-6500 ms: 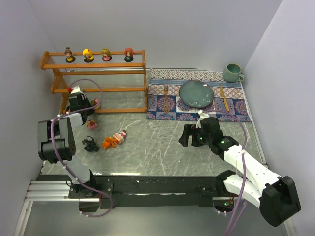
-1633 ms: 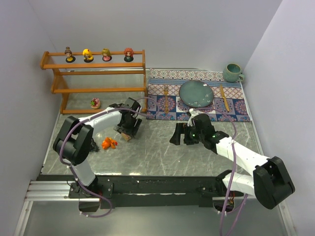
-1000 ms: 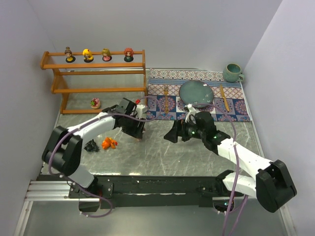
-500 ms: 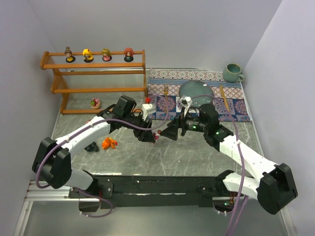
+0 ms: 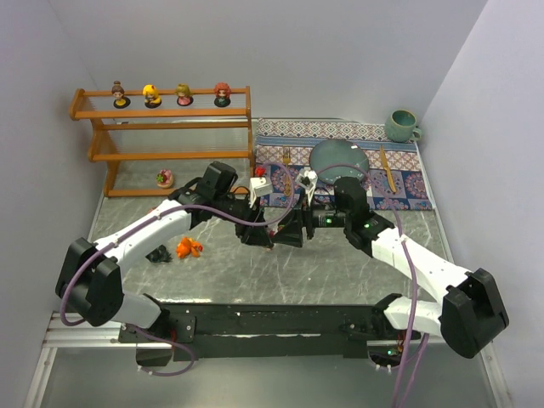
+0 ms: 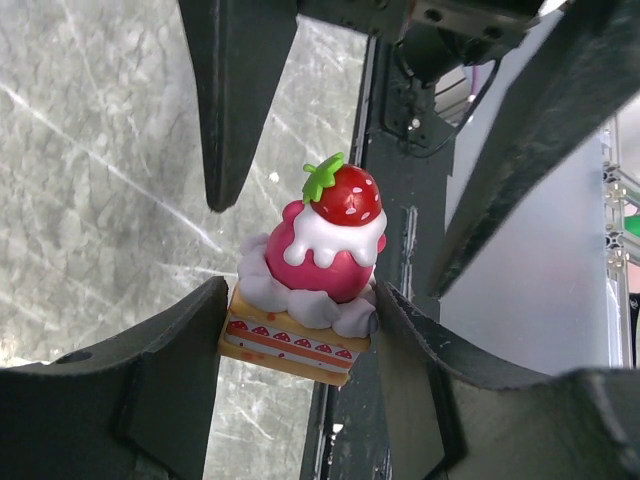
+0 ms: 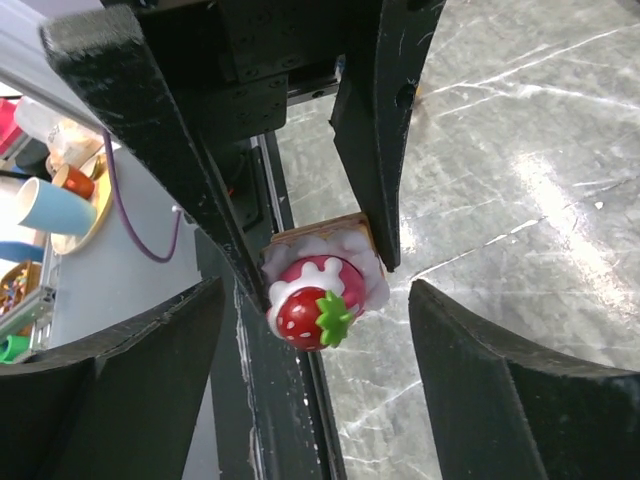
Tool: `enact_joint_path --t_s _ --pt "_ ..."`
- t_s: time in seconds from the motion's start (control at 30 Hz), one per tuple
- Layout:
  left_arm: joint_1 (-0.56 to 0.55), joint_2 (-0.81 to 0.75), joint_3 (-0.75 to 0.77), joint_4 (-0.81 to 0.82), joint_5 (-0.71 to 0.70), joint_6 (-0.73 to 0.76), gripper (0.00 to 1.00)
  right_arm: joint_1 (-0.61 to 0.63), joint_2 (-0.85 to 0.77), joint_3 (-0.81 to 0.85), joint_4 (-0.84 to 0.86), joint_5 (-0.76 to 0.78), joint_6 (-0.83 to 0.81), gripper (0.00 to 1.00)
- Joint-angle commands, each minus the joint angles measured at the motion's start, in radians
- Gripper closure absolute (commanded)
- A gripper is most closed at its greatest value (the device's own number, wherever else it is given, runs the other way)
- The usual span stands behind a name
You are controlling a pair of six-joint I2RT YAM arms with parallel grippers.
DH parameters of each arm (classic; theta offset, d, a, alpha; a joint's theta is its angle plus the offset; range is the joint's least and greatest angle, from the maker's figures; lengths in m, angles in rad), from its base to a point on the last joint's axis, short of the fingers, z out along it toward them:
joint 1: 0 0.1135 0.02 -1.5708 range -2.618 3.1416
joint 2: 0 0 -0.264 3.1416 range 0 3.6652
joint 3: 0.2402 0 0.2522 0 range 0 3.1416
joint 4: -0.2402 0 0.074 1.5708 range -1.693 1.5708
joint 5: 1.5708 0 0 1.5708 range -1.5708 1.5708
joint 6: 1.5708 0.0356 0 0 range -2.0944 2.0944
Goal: Place and organize the plastic toys onto the shelf
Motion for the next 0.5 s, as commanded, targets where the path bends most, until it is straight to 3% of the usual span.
enact_joint_path --t_s 0.0,0.2,0.23,0.3,0.33,0.37,0.47 --pt "-0.002 -0.023 0.045 0.067 0.093 -0.003 0.87 0.010 -0.002 0.001 0.036 -0.022 -0.022 0.23" --pt "-0.002 -0.004 0.057 0.053 0.093 0.010 0.85 0.013 -0.005 0.007 0.027 -0.002 -0.025 0.63" --pt "0.000 -0.006 0.057 0.053 0.090 0.012 0.84 0.015 -0.011 -0.001 0.025 0.010 -0.025 0.75" --pt "-0.002 -0.010 0.049 0.071 0.056 0.000 0.76 0.013 -0.037 -0.009 0.022 0.050 -0.014 0.88" --pt "-0.002 -0.019 0.043 0.079 0.038 -0.009 0.75 0.013 -0.046 -0.012 0.017 0.073 -0.008 1.00" --pt "0.000 -0.024 0.031 0.090 0.021 -0.017 0.73 0.013 -0.059 -0.013 0.008 0.093 0.006 1.00" --pt "-0.002 -0.072 -0.012 0.153 -0.120 -0.052 0.53 0.017 -0.099 -0.015 -0.030 0.214 0.052 1.00"
